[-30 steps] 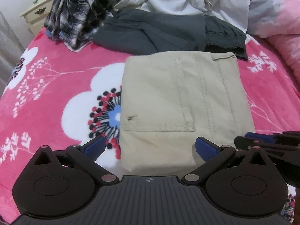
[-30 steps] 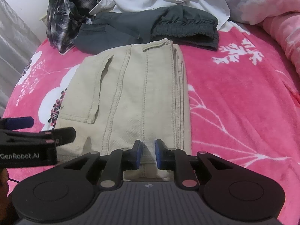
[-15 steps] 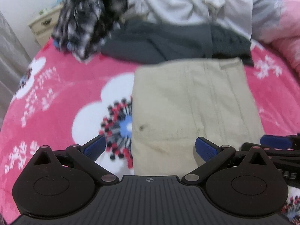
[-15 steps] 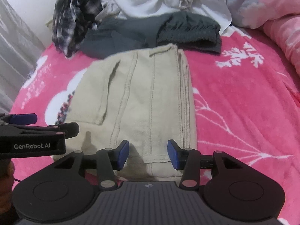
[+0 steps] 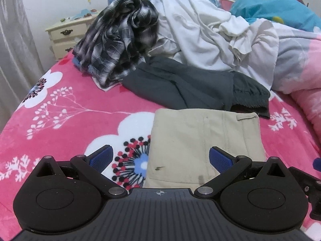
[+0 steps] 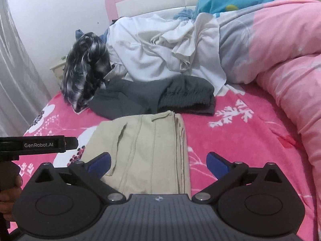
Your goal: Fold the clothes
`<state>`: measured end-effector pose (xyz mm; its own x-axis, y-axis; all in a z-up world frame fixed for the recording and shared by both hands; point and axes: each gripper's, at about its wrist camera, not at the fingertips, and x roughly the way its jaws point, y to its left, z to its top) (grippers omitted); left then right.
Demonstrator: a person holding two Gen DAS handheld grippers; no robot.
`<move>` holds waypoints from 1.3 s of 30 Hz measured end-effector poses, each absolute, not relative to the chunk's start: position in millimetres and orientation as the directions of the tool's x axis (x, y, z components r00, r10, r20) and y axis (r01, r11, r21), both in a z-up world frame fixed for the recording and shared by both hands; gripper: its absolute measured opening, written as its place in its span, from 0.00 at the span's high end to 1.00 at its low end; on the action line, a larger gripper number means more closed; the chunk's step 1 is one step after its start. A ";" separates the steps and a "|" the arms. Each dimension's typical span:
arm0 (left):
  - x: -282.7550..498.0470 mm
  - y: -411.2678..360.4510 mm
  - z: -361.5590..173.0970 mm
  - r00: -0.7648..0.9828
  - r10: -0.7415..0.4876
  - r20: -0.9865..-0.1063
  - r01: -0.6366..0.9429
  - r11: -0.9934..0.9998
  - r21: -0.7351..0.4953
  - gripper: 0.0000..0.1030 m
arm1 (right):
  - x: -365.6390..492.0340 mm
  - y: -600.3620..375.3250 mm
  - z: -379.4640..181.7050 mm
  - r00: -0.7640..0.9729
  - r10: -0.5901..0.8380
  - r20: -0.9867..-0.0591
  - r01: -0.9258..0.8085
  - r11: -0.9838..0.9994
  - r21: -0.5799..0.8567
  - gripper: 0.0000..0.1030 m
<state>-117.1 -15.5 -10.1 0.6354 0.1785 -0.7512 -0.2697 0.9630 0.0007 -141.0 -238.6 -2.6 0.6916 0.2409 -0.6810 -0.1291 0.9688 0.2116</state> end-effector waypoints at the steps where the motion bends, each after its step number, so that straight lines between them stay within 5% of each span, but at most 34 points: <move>1: -117.8 -15.1 -10.1 0.636 0.181 -0.750 -0.273 0.962 0.001 0.00 | -140.8 -238.2 -1.8 0.691 0.242 -0.681 -0.128 0.968 0.214 0.00; 32: -118.7 -7.7 -23.2 0.626 0.185 -0.757 -0.319 0.947 -0.032 0.00 | -145.7 -238.9 -14.0 0.681 0.300 -0.668 -0.141 0.949 0.281 0.00; 39: -113.5 -4.7 -41.0 0.551 0.297 -0.780 -0.317 0.939 0.133 0.00 | -137.9 -254.6 -27.7 0.652 0.310 -0.692 -0.078 0.935 0.346 0.00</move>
